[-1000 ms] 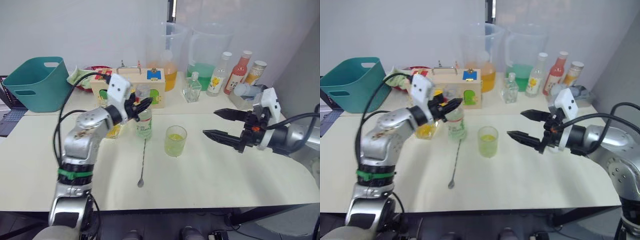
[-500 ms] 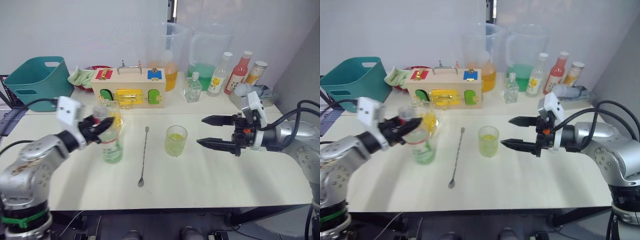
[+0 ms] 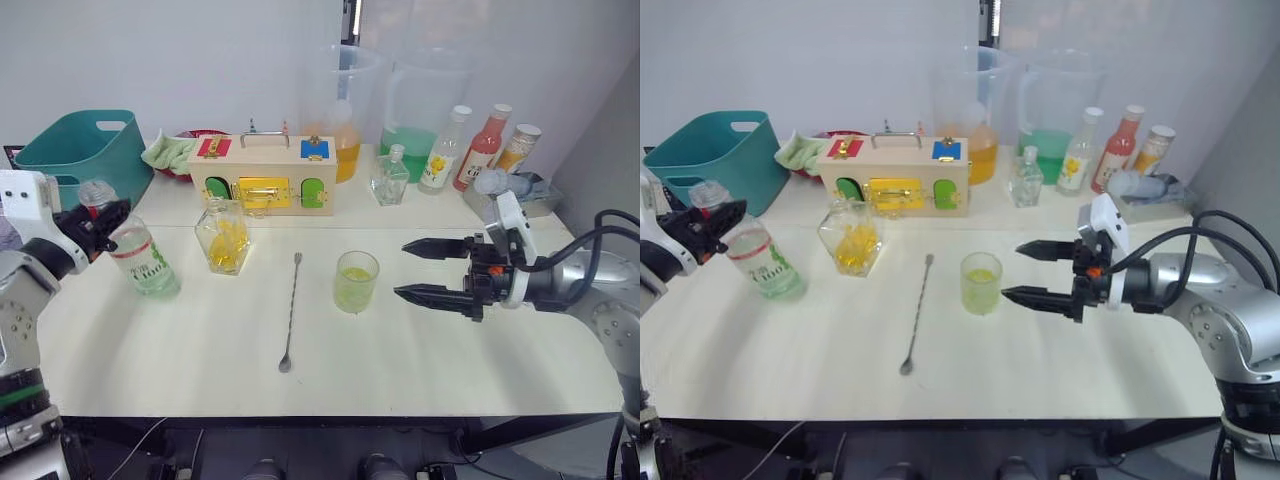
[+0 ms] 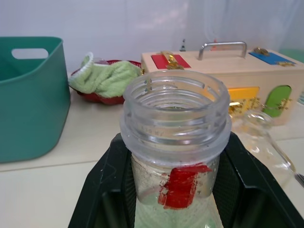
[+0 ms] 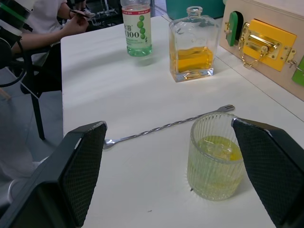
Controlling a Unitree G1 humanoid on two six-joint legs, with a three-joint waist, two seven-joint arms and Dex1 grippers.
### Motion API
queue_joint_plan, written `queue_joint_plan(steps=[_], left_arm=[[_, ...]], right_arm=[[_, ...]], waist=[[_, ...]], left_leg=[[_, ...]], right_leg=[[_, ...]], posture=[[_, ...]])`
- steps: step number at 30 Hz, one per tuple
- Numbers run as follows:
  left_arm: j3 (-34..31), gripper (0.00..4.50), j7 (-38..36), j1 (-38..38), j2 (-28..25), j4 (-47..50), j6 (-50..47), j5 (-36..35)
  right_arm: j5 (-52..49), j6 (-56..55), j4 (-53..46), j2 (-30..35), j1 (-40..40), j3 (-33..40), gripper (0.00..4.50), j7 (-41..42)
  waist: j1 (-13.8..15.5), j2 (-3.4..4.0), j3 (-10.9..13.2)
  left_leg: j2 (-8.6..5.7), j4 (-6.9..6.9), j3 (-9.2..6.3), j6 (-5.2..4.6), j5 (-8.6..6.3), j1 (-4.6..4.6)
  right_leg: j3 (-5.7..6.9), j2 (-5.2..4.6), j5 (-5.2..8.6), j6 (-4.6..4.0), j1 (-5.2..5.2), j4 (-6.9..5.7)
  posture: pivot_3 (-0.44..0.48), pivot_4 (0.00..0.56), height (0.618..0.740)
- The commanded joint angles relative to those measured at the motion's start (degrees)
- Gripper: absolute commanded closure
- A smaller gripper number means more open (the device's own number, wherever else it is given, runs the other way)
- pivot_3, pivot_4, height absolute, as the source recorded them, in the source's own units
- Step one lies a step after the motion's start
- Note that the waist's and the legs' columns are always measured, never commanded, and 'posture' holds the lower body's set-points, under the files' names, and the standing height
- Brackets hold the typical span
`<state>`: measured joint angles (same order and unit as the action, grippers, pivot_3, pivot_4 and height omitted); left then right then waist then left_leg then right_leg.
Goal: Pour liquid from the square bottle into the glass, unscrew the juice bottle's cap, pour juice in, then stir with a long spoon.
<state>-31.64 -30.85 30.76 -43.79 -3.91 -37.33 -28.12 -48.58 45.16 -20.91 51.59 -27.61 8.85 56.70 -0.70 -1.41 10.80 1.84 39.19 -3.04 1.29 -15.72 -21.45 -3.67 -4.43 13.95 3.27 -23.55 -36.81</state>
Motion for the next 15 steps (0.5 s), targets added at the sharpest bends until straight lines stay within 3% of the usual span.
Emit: queue_joint_plan(steps=[1,7,15], left_arm=[[4.27,2.97,-0.94,6.83,-1.0,-8.45,7.9,3.68],[10.01,2.97,-2.17,17.91,-0.39,-27.39,18.02,8.72],[13.47,2.97,-4.43,20.14,0.78,-38.84,27.0,12.22]], right_arm=[[-2.03,0.71,-3.54,0.4,1.43,4.19,0.04,-2.19],[-3.23,1.54,-5.71,0.41,3.3,6.17,0.04,-4.29],[-3.51,2.2,-5.76,0.86,3.21,6.69,0.04,-6.31]], waist=[[0.12,-0.02,-0.01],[-0.09,-0.12,-0.04],[-0.46,-0.12,-0.04]], left_leg=[[0.0,0.0,-0.01,0.0,0.0,-0.02],[-0.01,0.0,0.0,0.01,0.01,-0.25],[-0.03,0.02,-0.01,0.13,0.08,-0.56]], right_leg=[[0.0,0.0,0.0,0.0,-0.03,-0.01],[0.01,0.01,-0.01,-0.02,-0.33,-0.16],[0.01,0.0,-0.05,-0.07,-0.72,-0.32]], posture=[[0.0,0.15,0.74],[0.0,0.15,0.74],[0.0,0.15,0.74]])
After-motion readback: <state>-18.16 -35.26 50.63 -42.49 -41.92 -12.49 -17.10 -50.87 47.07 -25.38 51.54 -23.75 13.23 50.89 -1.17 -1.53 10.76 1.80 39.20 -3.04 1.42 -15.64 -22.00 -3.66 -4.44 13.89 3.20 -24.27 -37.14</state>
